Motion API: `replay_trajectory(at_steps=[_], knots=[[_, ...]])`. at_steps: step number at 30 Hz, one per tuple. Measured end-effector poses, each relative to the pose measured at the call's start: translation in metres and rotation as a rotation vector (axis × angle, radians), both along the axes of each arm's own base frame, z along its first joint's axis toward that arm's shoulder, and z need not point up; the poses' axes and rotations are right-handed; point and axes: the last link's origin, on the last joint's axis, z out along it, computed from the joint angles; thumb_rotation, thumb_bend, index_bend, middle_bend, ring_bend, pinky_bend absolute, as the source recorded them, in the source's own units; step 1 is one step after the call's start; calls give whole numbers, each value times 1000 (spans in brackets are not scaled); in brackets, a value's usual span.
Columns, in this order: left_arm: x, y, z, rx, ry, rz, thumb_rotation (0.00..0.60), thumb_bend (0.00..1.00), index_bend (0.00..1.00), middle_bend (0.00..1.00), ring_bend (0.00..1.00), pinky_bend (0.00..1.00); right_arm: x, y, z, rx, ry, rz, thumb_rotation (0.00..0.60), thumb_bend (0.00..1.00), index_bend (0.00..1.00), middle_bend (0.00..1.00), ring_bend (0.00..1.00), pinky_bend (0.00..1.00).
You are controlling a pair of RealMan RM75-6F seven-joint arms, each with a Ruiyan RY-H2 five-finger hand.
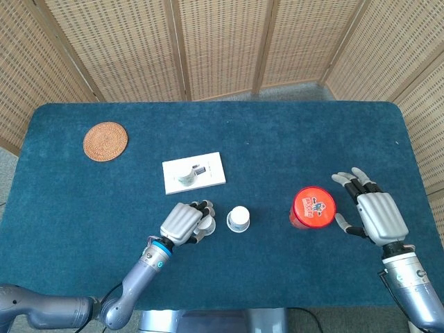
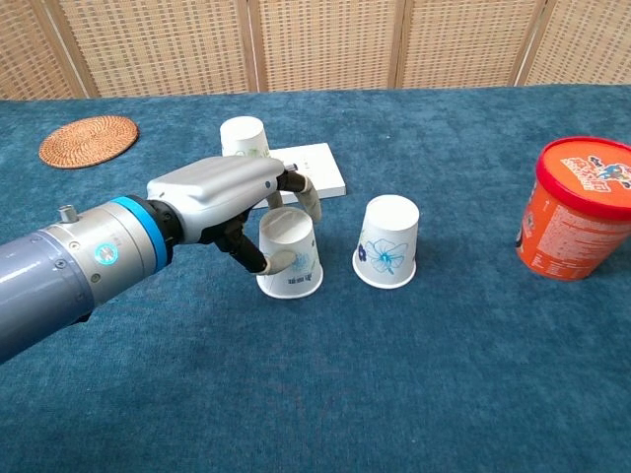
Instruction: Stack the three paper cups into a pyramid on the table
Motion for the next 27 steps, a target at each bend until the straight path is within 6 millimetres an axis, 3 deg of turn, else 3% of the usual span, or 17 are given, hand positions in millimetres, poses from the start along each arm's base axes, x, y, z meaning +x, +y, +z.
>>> replay_trajectory(at_steps=[27], knots=[[21, 4, -20, 1, -109, 1, 600, 430, 371, 268, 348, 607, -6, 5, 7, -15, -5, -17, 600, 394, 153, 184, 0, 225]])
